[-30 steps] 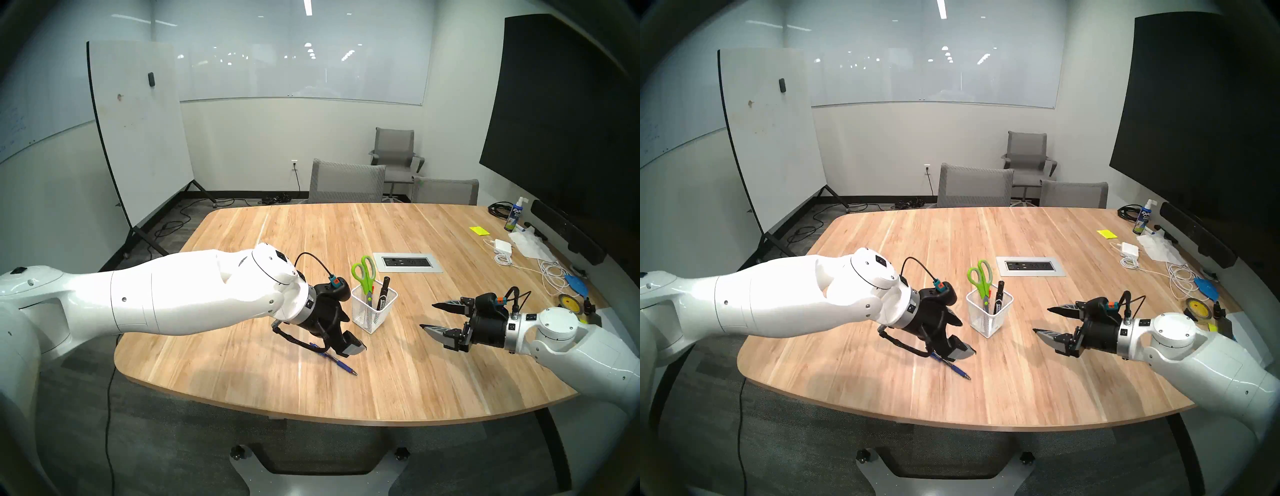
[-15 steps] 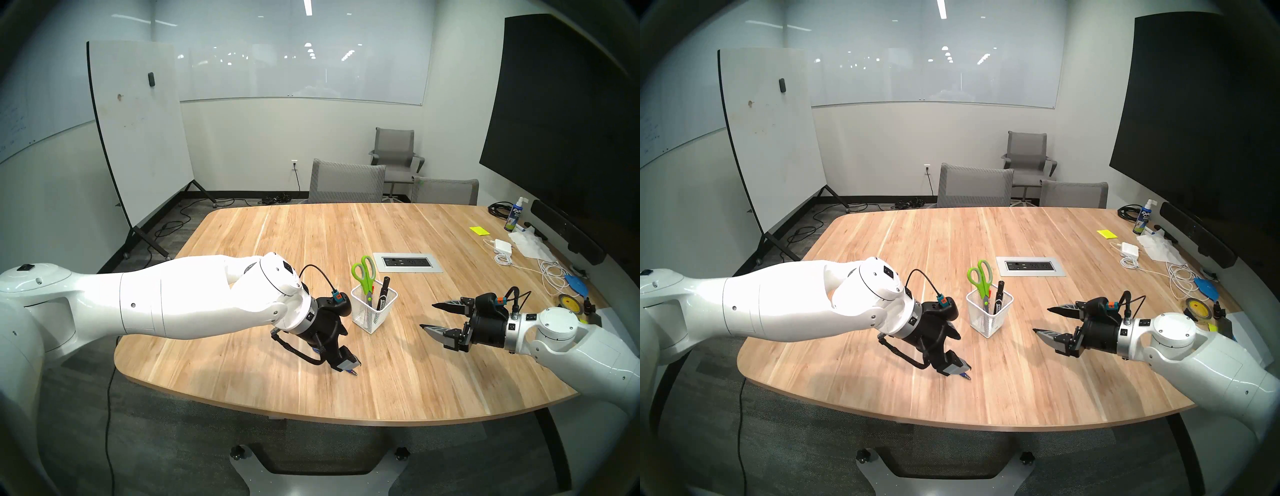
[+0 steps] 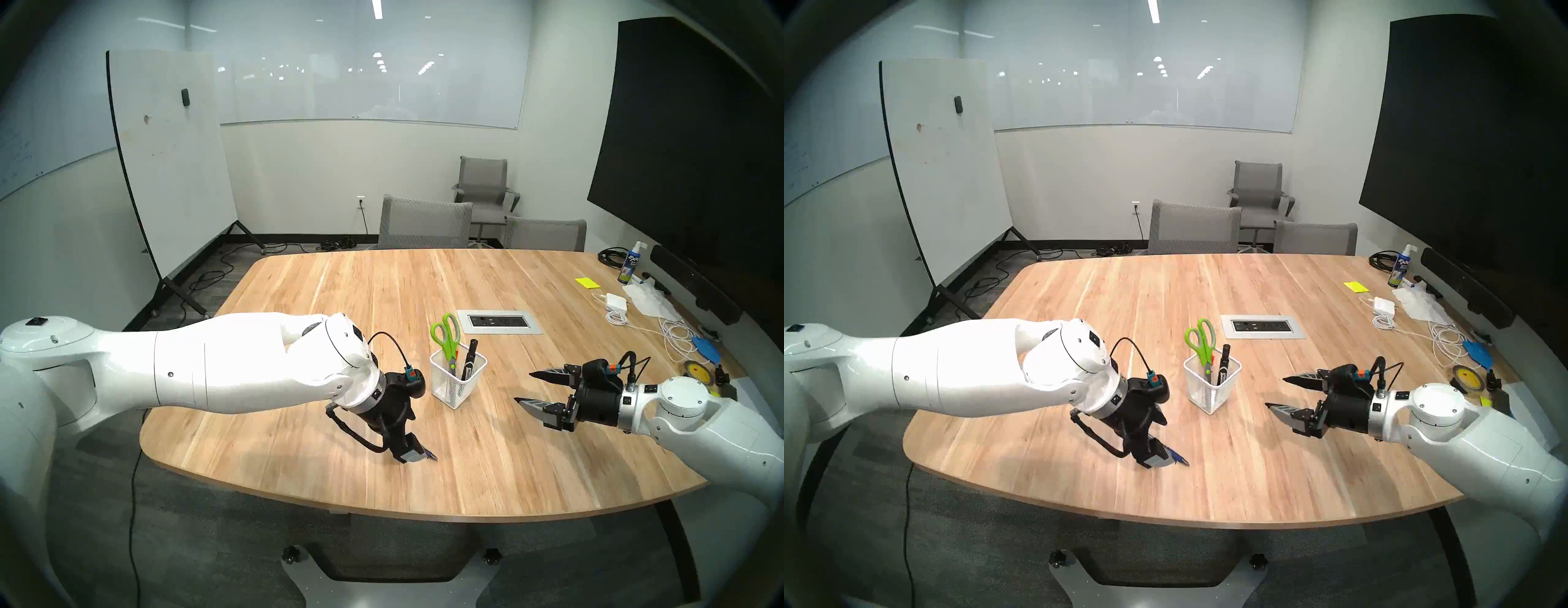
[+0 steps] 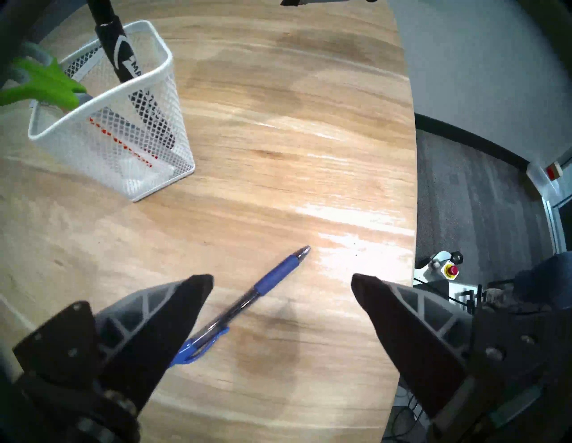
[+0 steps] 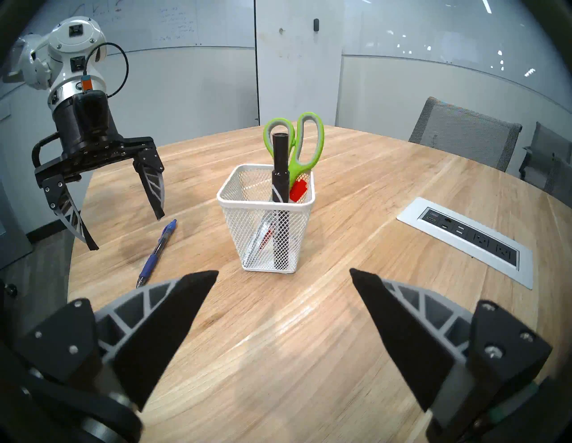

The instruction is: Place the pen, the marker, and the scissors into the pen holder

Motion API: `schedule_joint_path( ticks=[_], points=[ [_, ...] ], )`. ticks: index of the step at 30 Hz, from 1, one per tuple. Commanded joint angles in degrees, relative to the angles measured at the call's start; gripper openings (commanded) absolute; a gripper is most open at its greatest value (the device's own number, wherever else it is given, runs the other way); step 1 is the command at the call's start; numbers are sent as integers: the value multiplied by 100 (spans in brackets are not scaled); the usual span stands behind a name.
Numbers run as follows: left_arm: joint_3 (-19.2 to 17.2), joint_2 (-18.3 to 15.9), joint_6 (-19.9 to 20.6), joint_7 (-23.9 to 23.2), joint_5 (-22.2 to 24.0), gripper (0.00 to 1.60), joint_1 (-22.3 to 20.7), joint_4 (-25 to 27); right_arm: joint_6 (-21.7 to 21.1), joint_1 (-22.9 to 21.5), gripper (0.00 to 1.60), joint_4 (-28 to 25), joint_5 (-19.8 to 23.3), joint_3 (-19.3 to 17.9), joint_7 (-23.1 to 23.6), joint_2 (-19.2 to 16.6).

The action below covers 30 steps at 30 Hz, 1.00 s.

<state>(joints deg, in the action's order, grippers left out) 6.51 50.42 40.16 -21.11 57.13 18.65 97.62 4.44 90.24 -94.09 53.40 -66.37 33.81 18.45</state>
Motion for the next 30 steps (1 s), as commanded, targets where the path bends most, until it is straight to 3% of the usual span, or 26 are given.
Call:
schedule_joint_path(
  ticks=[1, 30],
  points=[
    [-11, 175, 61, 55, -69, 160, -59, -67, 36, -60, 160, -35, 24, -70, -8, -14],
    [161, 469, 90, -444, -324, 160, -8, -474, 36, -60, 160, -35, 25, -71, -9, -14]
  ],
)
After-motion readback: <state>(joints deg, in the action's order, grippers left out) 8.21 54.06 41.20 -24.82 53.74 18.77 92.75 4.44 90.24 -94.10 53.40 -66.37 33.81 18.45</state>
